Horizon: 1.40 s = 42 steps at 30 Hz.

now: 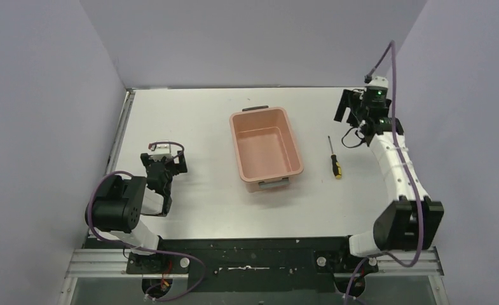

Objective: Put the screwdriver in the bin

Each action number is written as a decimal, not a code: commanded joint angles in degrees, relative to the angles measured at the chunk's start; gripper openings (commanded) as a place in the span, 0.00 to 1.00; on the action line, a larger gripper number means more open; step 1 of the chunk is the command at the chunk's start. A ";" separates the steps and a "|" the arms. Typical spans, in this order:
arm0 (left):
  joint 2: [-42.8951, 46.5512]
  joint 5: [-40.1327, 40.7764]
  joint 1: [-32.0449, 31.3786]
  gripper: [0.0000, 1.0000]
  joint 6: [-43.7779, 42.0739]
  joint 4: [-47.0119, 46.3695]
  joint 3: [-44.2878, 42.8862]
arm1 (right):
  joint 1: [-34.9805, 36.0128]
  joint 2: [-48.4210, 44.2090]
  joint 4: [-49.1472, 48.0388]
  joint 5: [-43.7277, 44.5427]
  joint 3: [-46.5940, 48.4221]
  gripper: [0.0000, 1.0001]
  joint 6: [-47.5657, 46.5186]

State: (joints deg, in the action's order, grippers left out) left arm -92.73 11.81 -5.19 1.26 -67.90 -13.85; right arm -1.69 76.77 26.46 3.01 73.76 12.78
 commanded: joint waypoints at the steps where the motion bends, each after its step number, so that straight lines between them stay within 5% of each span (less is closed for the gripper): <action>1: 0.52 -0.62 0.23 0.97 0.15 -1.58 -0.57 | -0.69 11.87 14.29 0.39 3.24 1.00 -4.06; 8: 0.53 -0.65 0.18 0.97 0.10 -1.65 -0.56 | -1.05 24.46 8.89 -3.81 -0.82 0.92 -6.29; 14: 0.53 -0.59 0.18 0.97 0.15 -1.63 -0.57 | -1.03 31.30 6.26 -4.09 -4.24 0.68 -8.05; 16: 0.49 -0.65 0.18 0.97 0.08 -1.63 -0.57 | -1.03 32.04 5.84 -4.20 -5.32 0.52 -8.35; 20: 0.53 -0.64 0.18 0.97 0.13 -1.63 -0.57 | -1.07 32.67 8.92 -3.27 -2.30 0.03 -9.54; 21: 0.53 -0.65 0.18 0.97 0.08 -1.62 -0.57 | -0.98 32.36 11.17 -3.19 0.59 0.00 -9.93; 32: 0.45 -0.60 0.18 0.97 0.13 -1.67 -0.57 | 0.05 30.24 43.66 -2.57 47.50 0.00 -4.82; 36: 0.52 -0.64 0.18 0.97 0.10 -1.66 -0.57 | 6.32 28.67 42.01 -2.39 50.85 0.00 1.52; 42: 0.50 -0.56 0.20 0.97 0.15 -1.61 -0.57 | 28.12 24.58 26.62 1.69 43.73 0.00 5.69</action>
State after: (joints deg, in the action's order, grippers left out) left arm -92.73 11.77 -5.19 1.23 -67.90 -13.85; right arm 12.64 103.44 60.58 2.22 120.57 14.31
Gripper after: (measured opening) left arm 0.974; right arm 0.229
